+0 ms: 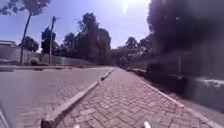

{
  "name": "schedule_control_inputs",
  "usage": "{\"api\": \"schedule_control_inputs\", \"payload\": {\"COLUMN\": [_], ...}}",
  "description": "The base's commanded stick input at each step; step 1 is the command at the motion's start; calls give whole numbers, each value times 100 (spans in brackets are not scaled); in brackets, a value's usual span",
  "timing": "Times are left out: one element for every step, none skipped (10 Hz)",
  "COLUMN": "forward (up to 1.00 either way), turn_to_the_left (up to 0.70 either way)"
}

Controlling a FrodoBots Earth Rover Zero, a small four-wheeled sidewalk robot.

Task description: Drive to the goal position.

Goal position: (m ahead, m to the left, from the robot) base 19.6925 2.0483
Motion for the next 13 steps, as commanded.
{"api": "schedule_control_inputs", "payload": {"forward": [85, 85, 85, 85, 85, 85, 85, 85, 85, 85, 85, 85, 85], "turn_to_the_left": [0, 0, 0, 0, 0, 0, 0, 0, 0, 0, 0, 0, 0]}}
